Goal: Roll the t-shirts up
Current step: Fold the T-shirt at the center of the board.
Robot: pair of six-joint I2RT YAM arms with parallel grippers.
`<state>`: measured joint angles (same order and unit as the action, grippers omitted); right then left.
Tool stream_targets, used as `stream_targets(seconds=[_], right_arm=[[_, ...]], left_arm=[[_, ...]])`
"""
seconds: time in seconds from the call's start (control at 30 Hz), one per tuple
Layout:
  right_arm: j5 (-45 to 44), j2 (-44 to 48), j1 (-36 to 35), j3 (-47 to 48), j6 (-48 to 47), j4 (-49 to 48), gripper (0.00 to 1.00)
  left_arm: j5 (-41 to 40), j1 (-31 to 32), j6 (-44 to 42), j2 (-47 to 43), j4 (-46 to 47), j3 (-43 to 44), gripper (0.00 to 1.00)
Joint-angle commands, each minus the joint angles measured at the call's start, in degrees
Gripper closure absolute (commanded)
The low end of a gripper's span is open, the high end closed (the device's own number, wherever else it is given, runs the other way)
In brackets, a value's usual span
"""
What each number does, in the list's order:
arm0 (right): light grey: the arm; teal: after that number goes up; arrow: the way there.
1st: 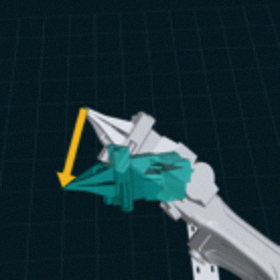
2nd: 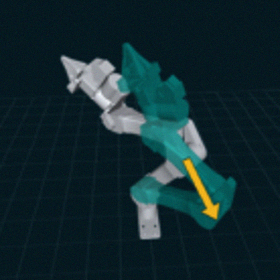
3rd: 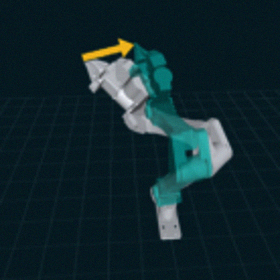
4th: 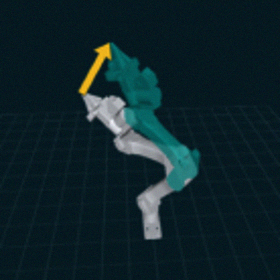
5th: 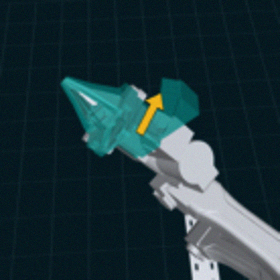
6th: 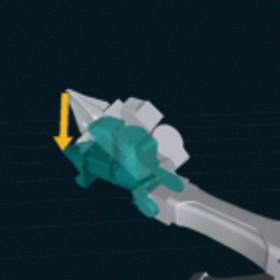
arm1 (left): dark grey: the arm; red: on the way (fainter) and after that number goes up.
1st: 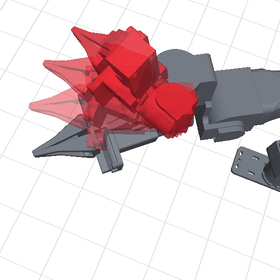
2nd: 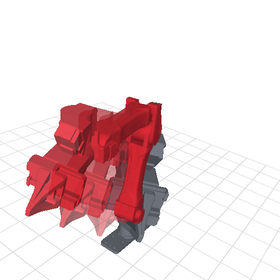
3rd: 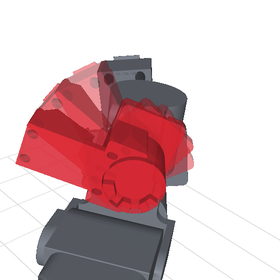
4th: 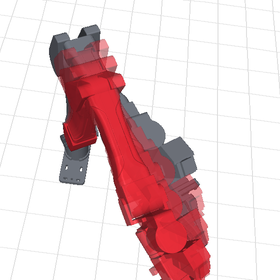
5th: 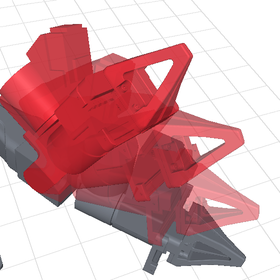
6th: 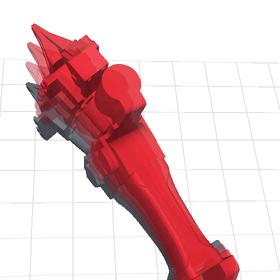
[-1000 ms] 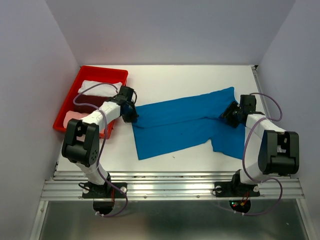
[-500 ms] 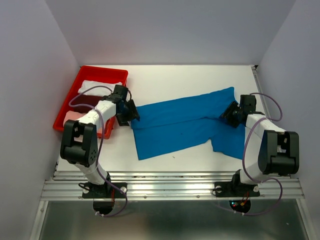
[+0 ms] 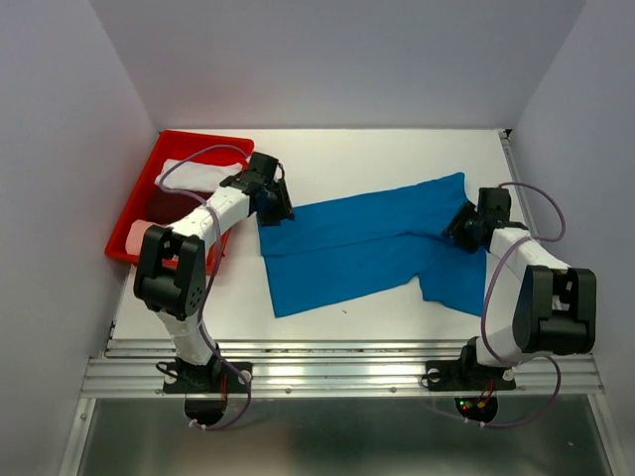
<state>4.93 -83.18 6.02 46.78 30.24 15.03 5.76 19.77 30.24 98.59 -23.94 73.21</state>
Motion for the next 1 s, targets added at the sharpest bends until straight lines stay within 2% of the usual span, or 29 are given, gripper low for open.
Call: stream_targets(seconds=[0.0,0.43,0.5,0.53,0.6,0.63,0.7,0.77,0.97], right_arm=[[-0.89,0.91,-0.57,-0.20,-0.89,-0.35,0.48],[-3.70,-5.68,-0.57,2.08,0.52,-4.30,0.54],[-3.70,-6.29,-0.57,2.26,0.78,-5.44,0.61],[-4.13,-6.30,-0.57,2.61,0.87,-5.79,0.69],[-4.49,-5.95,-0.57,2.78,0.79,-6.15,0.77],[-4.66,-5.68,-0.57,3.13,0.61,-6.15,0.85],[-6.32,-5.24,-0.57,3.66,0.52,-6.33,0.95],[-6.77,-5.07,-0.57,4.01,0.43,-6.33,0.99],[-7.30,-5.15,-0.57,4.98,-0.09,-6.41,0.99]], left_arm=[[1.53,1.32,-0.53,3.10,2.49,3.25,0.48],[1.10,1.50,-2.64,9.69,3.55,2.82,0.50],[1.18,1.41,-2.64,10.22,3.55,2.64,0.50],[1.45,1.41,-2.73,10.31,3.55,2.55,0.50],[1.45,1.50,-2.82,10.14,3.64,2.46,0.51],[1.45,1.41,-2.82,10.05,3.55,2.46,0.50],[1.36,1.50,-2.99,10.05,3.47,2.73,0.50],[1.27,1.41,-3.08,10.22,3.38,2.90,0.50],[1.18,1.41,-3.43,10.66,3.20,3.26,0.51]])
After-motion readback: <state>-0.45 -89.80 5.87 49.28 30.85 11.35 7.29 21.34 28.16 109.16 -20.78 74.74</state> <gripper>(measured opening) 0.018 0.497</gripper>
